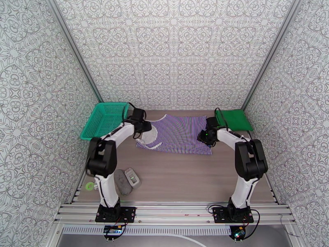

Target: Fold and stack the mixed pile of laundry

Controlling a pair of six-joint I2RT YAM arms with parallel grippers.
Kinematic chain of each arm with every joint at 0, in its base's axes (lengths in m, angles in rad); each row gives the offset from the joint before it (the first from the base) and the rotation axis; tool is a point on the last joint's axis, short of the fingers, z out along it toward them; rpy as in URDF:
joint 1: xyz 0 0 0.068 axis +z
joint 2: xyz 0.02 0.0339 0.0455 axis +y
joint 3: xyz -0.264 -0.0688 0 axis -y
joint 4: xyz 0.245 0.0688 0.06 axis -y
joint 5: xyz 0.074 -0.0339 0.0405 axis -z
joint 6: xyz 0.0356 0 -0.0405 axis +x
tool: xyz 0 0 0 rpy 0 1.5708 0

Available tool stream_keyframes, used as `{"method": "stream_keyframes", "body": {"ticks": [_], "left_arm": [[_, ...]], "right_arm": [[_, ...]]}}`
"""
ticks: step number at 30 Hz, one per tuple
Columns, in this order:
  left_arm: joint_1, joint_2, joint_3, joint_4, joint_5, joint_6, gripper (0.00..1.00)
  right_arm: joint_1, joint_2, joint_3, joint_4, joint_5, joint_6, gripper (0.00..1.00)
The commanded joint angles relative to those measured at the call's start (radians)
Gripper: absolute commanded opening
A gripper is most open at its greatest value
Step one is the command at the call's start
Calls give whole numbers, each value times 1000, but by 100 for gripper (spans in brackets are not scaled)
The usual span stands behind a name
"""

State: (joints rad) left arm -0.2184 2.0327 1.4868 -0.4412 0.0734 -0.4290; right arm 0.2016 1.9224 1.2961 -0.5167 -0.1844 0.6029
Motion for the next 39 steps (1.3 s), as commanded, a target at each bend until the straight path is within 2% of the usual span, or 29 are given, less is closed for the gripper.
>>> {"method": "stream_keyframes", "body": {"ticks": [1, 8, 14, 23, 29, 33, 39], "left_arm": [[6, 59, -28, -1, 100, -14, 41], [5, 28, -174, -6, 117, -25, 39], [-9, -69, -304, -40, 124, -18, 38], [-55, -259, -561, -72, 105, -62, 39], [-134, -352, -667, -53, 92, -134, 41], [-131, -355, -629, -51, 57, -128, 43], [-92, -328, -381, -123, 12, -60, 54]], "right_arm": [[2, 31, -14, -10, 47, 15, 37], [2, 11, -104, 2, 53, 43, 38], [2, -24, -146, -23, 51, 68, 38], [2, -190, -367, 3, 18, 112, 38], [4, -330, -512, -9, 10, 140, 38], [4, -370, -440, -82, 71, 96, 39], [-29, -307, -124, -183, 137, -38, 42]]}}
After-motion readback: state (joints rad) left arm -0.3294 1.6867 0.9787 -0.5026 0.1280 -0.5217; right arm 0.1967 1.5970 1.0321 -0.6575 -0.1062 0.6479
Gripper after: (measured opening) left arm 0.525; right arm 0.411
